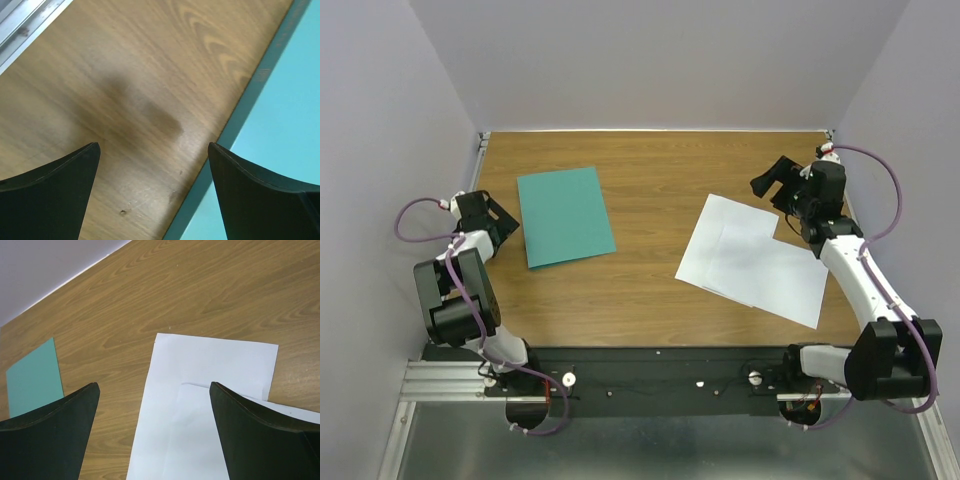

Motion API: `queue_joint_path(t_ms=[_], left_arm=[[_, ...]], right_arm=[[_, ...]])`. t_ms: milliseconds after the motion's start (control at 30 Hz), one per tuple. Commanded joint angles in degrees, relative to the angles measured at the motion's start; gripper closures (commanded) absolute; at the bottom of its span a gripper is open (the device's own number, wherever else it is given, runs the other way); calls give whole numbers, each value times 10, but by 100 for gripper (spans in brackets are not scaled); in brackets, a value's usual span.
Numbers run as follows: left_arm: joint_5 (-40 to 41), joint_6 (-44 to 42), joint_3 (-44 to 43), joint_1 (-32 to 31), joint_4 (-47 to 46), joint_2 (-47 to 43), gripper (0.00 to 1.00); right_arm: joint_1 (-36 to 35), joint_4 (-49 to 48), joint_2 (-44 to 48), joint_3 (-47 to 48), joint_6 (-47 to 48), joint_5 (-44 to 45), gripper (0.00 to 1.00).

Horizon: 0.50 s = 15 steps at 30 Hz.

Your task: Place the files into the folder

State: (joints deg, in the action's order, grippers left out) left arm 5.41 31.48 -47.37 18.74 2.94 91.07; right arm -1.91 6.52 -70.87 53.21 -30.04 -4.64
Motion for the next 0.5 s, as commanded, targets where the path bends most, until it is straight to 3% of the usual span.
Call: queue_joint_path(t_ms=[0, 333, 433, 467], left_arm=[[-67, -10, -14, 3, -44, 9, 2], [-138, -19, -53, -25, -55, 91, 2], [-141, -22, -83, -51, -41, 125, 15], [-139, -21, -98, -58, -37, 133, 26]], right_arm=[[1, -17, -8, 4, 3, -9, 0], [1, -16, -14, 2, 9, 4, 0], [2, -16, -18, 1, 9, 3, 0], [2, -17, -19, 1, 9, 3, 0]])
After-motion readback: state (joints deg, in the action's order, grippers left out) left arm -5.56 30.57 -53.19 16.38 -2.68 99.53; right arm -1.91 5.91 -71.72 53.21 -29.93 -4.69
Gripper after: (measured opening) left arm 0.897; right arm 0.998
